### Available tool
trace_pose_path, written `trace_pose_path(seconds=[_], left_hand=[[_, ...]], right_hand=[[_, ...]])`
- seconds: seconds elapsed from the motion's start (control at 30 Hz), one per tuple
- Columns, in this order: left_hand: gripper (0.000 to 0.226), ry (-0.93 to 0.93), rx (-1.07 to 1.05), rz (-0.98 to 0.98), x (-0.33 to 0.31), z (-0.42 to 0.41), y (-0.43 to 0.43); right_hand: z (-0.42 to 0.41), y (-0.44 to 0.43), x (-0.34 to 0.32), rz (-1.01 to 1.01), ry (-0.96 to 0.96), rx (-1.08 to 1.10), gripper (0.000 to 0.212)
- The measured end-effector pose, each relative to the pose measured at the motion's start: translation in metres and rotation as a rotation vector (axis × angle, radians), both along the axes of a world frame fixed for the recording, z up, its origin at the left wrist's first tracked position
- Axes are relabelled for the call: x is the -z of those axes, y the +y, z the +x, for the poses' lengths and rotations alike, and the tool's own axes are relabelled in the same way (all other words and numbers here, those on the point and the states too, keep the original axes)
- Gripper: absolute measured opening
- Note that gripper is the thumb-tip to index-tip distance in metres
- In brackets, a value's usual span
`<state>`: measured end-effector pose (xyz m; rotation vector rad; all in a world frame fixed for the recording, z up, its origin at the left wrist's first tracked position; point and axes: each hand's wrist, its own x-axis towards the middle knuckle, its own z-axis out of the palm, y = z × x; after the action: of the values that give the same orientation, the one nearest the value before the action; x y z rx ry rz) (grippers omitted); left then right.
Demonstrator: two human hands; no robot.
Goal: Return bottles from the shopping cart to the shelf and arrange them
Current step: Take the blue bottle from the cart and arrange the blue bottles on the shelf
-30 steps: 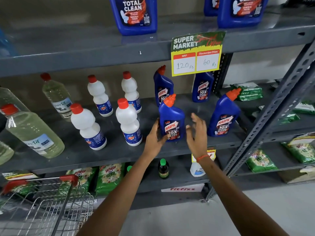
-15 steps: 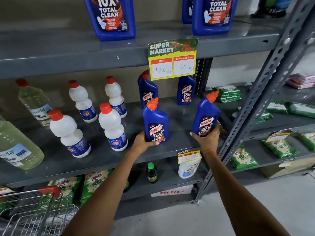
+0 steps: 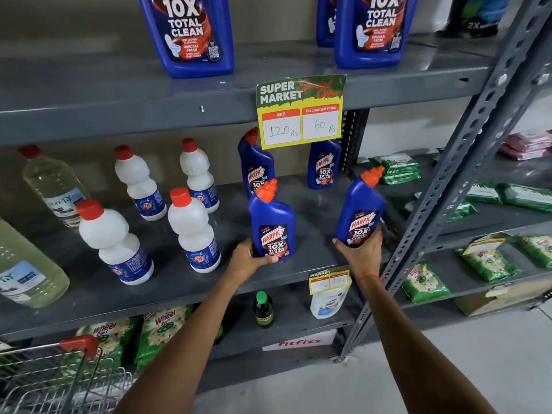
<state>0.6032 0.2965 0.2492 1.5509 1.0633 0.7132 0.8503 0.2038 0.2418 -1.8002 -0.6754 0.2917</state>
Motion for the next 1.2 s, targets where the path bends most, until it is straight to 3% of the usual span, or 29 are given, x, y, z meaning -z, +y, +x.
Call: trace_pose_path(seconds=[1.2], left_hand=[[0.049, 0.117, -0.004, 0.023, -0.014, 0.003, -0.007]], right_hand=[[0.0, -0.002, -0.001, -0.03, 0.004, -0.015, 0.115]])
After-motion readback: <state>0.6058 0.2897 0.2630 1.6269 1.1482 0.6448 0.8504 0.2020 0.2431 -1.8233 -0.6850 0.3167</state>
